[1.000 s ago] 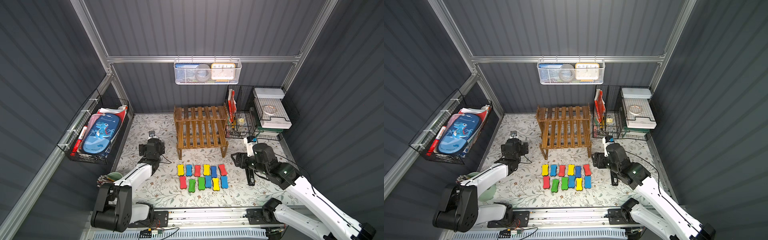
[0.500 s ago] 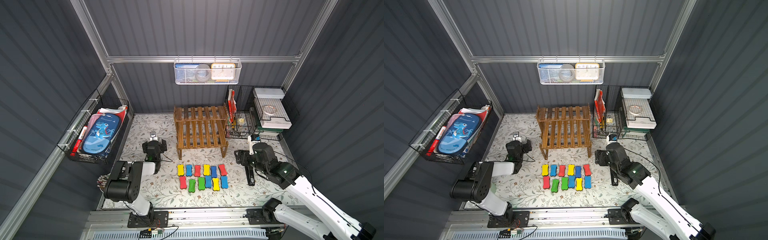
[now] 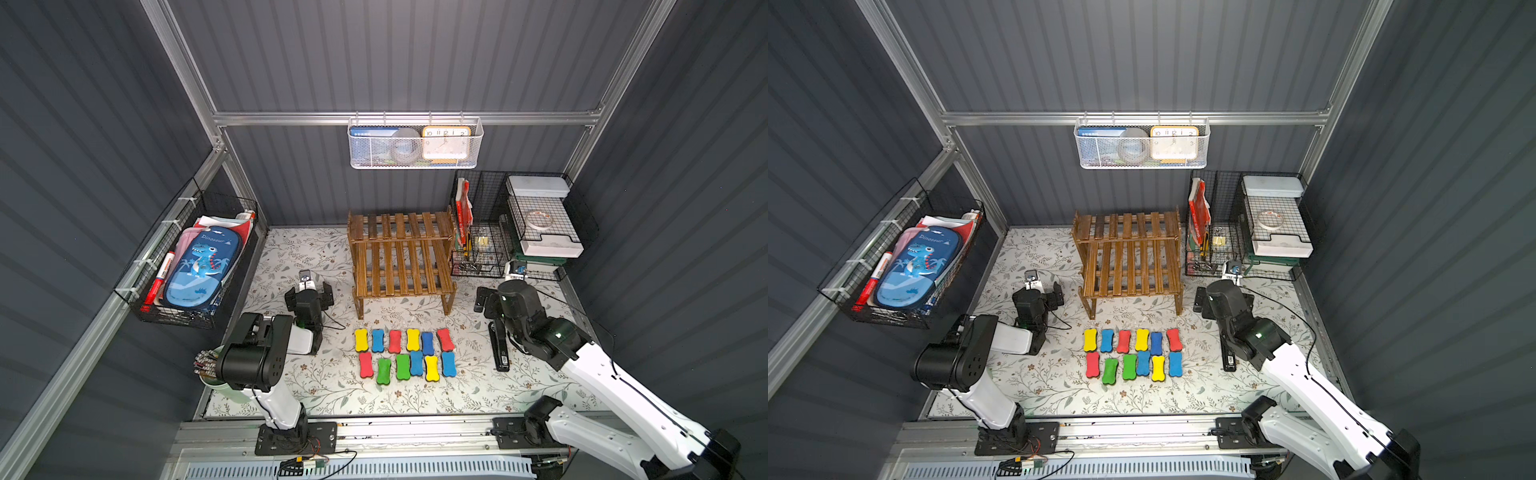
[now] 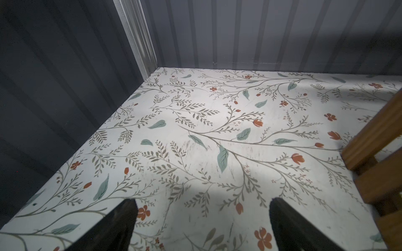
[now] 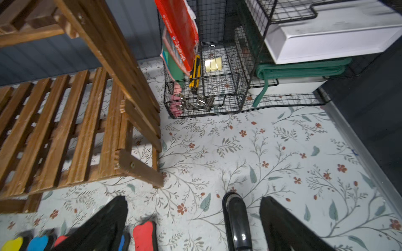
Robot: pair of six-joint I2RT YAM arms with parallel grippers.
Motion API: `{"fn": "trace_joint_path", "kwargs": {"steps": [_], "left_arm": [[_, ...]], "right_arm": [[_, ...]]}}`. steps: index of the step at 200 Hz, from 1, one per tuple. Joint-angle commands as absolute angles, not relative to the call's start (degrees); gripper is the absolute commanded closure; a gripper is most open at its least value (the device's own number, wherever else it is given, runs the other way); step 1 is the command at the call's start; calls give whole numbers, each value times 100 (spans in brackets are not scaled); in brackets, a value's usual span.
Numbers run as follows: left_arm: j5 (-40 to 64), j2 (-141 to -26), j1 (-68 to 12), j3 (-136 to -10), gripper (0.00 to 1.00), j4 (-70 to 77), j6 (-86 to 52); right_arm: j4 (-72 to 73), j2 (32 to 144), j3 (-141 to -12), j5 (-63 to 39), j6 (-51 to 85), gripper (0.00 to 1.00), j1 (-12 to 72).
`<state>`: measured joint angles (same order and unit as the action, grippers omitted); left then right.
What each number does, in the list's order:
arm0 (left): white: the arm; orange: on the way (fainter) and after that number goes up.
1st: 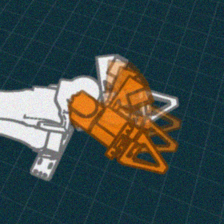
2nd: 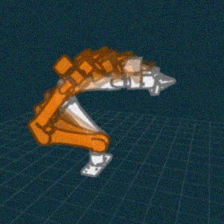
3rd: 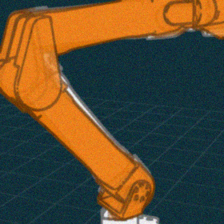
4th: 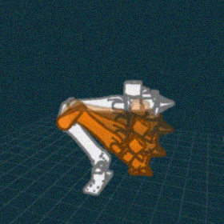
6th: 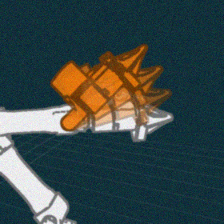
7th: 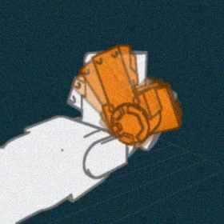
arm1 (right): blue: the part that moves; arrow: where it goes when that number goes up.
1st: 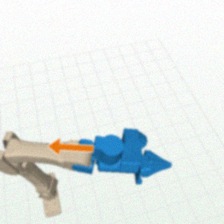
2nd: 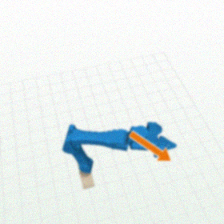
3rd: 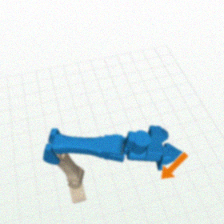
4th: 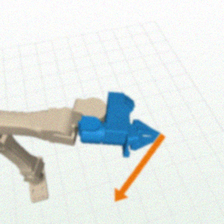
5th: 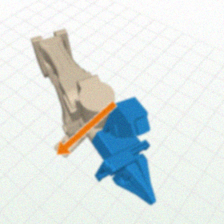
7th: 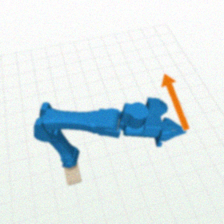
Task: Remove the whiteboard erasers from the shelf
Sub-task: Reset both arms
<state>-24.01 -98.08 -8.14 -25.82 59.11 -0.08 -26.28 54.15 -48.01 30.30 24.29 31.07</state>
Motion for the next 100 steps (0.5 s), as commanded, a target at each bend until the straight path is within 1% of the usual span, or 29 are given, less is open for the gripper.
{"fn": "trace_joint_path", "kwargs": {"steps": [1, 22, 38, 57, 76, 100], "left_arm": [[-2454, -9767, -782, -2653, 1, 6004, -106], [-2443, -9765, -782, -2649, 1, 5999, -105], [-2443, -9763, -782, -2652, 1, 5999, -105], [-2443, -9773, -791, -2652, 1, 6003, -104], [-2443, -9773, -800, -2654, 1, 6003, -105], [-2443, -9773, -818, -2655, 1, 6020, -80]], "right_arm": [[-2147, 5670, -4841, 3534, 2137, 1, 2943], [-945, 5856, -4338, 3764, 1442, 1, 2802], [-164, 5947, -4003, 3799, 958, 1, 2504], [673, 6090, -3605, 3390, 499, 1, 1976], [1765, 6396, -3054, 2977, 27, 1, 1641], [2839, 7040, -2592, 3023, -186, 1, 1452]]}}
